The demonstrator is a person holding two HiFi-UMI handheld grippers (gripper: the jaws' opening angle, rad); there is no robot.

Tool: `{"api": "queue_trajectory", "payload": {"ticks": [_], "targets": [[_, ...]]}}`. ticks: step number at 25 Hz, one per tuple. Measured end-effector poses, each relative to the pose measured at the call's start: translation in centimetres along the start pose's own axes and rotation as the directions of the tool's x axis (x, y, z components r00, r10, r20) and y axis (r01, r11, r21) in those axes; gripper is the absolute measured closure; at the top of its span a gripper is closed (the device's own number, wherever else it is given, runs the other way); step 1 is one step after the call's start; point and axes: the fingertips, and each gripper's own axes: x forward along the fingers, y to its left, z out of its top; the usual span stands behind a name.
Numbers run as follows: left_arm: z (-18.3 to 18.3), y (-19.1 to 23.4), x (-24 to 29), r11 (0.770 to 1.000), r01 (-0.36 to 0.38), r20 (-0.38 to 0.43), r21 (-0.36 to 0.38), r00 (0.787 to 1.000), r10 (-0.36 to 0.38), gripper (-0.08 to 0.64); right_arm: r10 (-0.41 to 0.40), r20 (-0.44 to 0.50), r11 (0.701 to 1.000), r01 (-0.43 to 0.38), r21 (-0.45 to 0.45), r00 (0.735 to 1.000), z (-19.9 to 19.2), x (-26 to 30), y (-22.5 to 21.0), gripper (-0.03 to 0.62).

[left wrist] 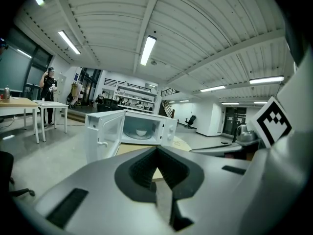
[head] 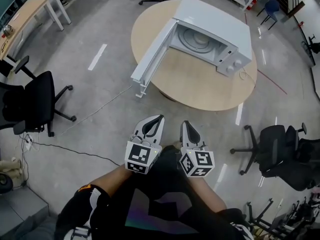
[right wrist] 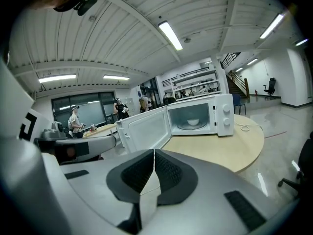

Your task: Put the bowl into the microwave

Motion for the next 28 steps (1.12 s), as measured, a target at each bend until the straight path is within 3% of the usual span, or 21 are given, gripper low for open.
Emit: {"api": "queue_trajectory", "payload": {"ticks": [11,28], "targets": [[-1.0,-2.1,-0.7,0.999,0.026,-0.018,0.044,1.000,-0.025,0.514,0.001,-0.016,0.998,-0.002,-0.056,1.000,-1.2,-1.6,-0.4,0.568],[-3.8,-3.8,-2.0,0.993,0.071,-0.071,0.095,0.995,-0.065,0.514,0.041,-0.019,0.997,-0.042,-0.061,0.999,-3.8,-3.8,0.5,0.568]]}}
